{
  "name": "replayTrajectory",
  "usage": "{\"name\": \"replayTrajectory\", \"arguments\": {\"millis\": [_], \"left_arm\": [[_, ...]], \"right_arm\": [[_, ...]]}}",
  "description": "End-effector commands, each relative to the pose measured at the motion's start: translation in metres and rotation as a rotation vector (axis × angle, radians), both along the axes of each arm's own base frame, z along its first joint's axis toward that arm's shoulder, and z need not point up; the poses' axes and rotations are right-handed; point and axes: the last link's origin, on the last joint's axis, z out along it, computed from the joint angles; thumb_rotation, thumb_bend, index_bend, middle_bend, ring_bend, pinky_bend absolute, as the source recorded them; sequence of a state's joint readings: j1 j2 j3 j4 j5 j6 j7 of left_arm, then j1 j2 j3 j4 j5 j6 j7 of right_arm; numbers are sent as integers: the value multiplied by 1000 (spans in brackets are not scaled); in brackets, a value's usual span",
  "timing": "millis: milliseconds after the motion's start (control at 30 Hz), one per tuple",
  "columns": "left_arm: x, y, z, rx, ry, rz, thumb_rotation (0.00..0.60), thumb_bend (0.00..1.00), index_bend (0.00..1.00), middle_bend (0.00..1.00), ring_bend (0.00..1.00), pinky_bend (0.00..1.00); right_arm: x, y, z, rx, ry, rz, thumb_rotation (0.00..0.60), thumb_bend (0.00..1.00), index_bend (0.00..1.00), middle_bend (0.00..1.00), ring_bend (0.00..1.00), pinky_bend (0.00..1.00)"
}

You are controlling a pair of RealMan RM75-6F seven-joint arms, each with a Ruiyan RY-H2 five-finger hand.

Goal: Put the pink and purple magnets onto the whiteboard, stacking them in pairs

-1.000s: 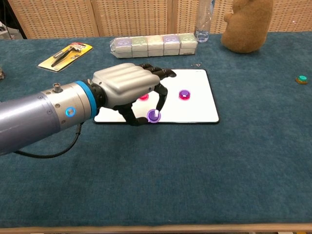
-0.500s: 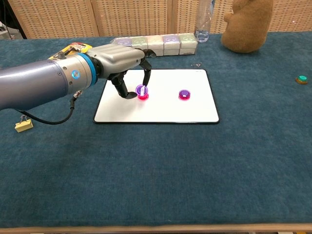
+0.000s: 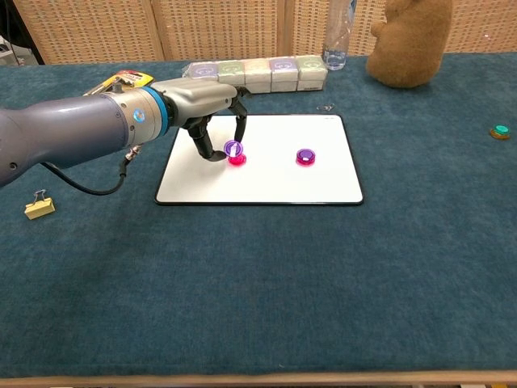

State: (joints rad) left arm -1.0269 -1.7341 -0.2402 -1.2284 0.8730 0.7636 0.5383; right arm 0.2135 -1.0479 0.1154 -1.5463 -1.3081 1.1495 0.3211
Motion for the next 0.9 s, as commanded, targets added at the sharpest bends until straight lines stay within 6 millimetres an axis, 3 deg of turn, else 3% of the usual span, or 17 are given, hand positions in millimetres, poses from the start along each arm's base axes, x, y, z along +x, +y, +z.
{"name": "replayTrajectory", "arguments": {"millis": [33,367,500,700,900], "left_arm": [[0,1,-3,-1,5,4,600,354,920,0,0,0],[3,3,-7,4,9,10,600,354,873,0,0,0],[1,3,-10,0,13,24,600,350,720,0,0,0],[1,2,-11,-11,18,33,600,345,627,0,0,0],[1,1,-11,-16,7,36,600,342,408,0,0,0]], "right_arm": [[0,0,0,-1,-1,-1,600,182,400,0,0,0],[0,0,1,-4,-5,-2,600,180,400,0,0,0],[-1,0,2,-5,-7,-4,600,180,400,0,0,0],[-1,0,3,-6,-8,-3,600,181,400,0,0,0],[-1,0,3,-5,-9,-3,600,181,400,0,0,0]]}}
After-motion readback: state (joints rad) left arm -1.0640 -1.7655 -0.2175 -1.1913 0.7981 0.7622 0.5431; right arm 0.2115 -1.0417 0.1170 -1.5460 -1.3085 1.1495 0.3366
